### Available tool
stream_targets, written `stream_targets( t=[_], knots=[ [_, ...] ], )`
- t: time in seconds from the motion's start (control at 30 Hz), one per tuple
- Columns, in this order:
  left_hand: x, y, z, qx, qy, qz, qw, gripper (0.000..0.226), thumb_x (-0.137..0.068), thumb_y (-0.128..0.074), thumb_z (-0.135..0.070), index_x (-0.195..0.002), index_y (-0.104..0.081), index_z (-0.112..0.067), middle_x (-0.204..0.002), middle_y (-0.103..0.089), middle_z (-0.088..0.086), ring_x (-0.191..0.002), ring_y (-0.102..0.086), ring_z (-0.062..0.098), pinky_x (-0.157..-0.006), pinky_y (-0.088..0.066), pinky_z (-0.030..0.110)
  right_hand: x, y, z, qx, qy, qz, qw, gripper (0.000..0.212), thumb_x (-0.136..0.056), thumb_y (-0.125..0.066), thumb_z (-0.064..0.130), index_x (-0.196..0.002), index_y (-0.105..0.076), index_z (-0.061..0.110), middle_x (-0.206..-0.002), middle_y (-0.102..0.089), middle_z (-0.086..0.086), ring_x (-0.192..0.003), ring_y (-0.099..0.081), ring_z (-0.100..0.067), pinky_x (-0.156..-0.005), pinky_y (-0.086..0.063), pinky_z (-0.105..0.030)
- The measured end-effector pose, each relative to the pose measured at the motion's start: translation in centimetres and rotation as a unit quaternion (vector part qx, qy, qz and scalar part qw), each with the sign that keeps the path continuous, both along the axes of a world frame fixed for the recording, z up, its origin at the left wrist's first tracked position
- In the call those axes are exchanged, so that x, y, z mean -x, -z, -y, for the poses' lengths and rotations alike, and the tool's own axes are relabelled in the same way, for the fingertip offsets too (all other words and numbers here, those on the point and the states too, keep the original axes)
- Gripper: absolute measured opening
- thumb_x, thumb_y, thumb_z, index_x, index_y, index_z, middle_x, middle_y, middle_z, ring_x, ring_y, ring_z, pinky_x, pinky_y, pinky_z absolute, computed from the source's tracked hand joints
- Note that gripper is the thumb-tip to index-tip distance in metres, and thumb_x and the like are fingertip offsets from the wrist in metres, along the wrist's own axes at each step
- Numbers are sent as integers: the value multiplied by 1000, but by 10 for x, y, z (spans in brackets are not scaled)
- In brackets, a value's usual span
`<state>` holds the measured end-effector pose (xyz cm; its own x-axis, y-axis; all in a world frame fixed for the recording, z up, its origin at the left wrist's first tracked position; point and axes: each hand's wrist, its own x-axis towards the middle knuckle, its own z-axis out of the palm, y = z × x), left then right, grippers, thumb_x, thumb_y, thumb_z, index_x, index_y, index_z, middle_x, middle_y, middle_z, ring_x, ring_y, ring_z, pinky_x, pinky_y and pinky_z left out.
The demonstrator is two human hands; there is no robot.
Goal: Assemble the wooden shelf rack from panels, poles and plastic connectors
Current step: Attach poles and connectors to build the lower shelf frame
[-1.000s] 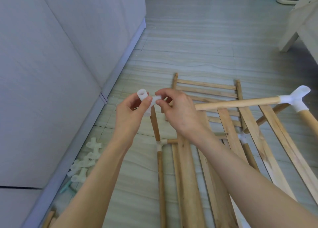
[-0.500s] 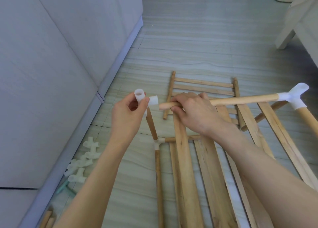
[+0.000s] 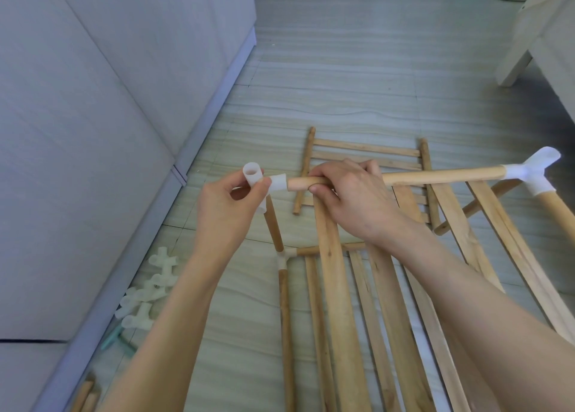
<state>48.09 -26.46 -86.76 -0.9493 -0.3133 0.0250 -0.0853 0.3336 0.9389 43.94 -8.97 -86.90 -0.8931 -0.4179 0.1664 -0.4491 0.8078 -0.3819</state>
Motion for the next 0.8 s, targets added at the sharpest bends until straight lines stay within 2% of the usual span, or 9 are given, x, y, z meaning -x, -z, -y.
stream_targets(
  t=[0.1,0.3,0.5,0.67,0.8],
  knots=[
    [0,0,-1,-24,-7,4,1000,9,-86,-65,-21,-89,-73,-20,-70,-62,-3,-58,-51,-4,-54,-40,6,-1,0,1,1,0,-4,1000,23,-97,-44,31,-113,-57,22,-104,-60,9,-101,-50,-13,-90,-23,-30],
    [7,-1,-3,-46,-12,14,999,11,-86,-65,-18,-95,-72,-16,-78,-63,4,-64,-52,-1,-56,-43,7,0,-2,-3,8,5,-7,1000,22,-97,-45,30,-113,-58,22,-90,-44,18,-99,-48,-10,-88,-21,-28],
    [8,1,-1,-48,-4,29,998,11,-86,-65,-20,-96,-71,-19,-81,-64,1,-63,-53,-5,-56,-42,4,1,-2,-4,16,5,-5,1000,22,-97,-45,30,-113,-58,22,-90,-45,18,-98,-48,-10,-86,-20,-27],
    [8,-2,-2,-43,23,41,998,8,-86,-65,-21,-84,-68,-28,-78,-63,-1,-62,-53,-5,-57,-41,4,2,-2,-5,16,5,-4,1000,23,-97,-45,30,-114,-57,22,-91,-45,18,-98,-48,-9,-87,-21,-27],
    [7,-2,-4,-7,31,33,999,5,-86,-65,-21,-85,-70,-21,-74,-64,3,-56,-52,-6,-55,-40,6,1,1,-4,15,8,-1,1000,22,-97,-45,30,-113,-58,22,-92,-51,15,-98,-49,-11,-88,-22,-28]
  ],
)
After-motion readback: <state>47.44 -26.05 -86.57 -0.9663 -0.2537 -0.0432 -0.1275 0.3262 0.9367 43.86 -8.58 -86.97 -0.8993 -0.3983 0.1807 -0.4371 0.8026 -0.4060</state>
